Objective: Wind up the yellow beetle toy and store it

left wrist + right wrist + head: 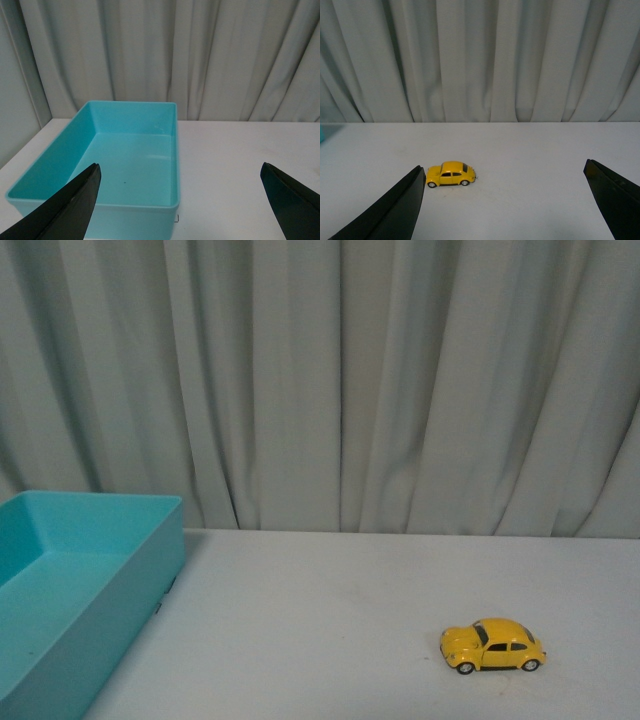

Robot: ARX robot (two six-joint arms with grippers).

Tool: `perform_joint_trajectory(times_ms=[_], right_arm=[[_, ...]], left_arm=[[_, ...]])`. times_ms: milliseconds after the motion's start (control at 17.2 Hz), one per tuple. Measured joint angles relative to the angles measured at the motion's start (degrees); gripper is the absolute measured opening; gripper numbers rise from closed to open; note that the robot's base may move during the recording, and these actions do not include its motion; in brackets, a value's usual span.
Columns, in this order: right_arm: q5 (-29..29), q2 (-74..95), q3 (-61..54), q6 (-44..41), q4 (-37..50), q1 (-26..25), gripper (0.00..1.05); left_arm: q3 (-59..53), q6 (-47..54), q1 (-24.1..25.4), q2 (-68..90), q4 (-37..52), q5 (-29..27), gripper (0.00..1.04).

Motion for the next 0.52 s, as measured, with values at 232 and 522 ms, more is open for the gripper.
perform_joint_trajectory(times_ms=[232, 522], right_arm=[[0.02, 0.0, 0.0, 0.0, 0.0, 0.0, 0.98], [0.02, 0.0, 0.0, 0.0, 0.0, 0.0, 0.98]], left_arm=[[0.0, 0.0, 0.0, 0.0, 0.0, 0.0, 0.98], [0.0, 0.0, 0.0, 0.0, 0.0, 0.0, 0.98]])
